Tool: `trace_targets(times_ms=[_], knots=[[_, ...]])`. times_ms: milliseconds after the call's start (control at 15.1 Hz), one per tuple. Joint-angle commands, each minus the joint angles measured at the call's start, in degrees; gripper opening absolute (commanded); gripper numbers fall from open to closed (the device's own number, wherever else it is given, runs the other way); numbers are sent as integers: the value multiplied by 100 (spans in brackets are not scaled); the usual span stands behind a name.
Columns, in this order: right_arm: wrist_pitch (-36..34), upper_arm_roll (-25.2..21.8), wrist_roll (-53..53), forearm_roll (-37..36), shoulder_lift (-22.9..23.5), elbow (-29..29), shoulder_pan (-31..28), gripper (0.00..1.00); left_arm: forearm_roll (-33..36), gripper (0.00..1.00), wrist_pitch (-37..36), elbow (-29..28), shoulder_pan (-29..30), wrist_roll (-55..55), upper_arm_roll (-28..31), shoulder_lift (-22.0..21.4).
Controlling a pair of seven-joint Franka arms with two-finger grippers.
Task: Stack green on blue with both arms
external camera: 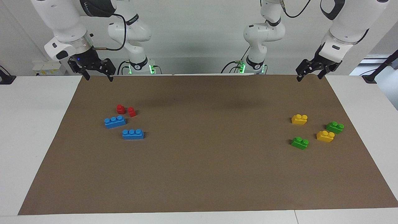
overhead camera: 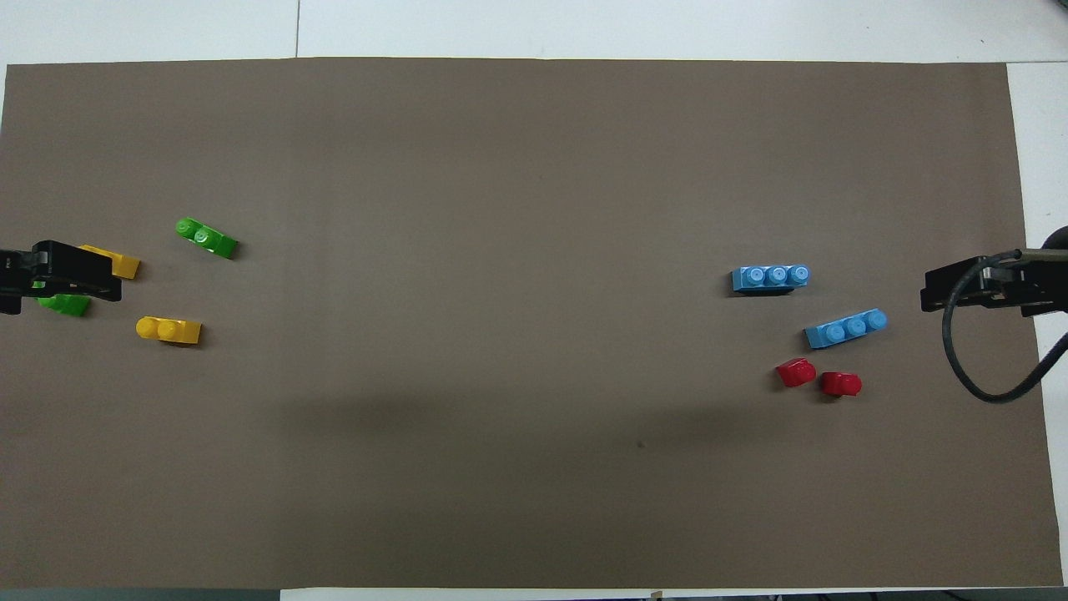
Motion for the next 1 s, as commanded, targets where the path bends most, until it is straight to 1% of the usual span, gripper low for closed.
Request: trace_targets(times_ms=[0,796,929], knots=[[18,14,-90,-7,-138,-147,-57,100,6,100,-123,143,-18,76,13,55],[1,14,-151,-7,-147,-130,-40,100,15,100,1,28,-27,50,13,11],[88,6,-160,-16,-138,-130,-57,100,6,100,-34,-15,-27,41,13,-7]])
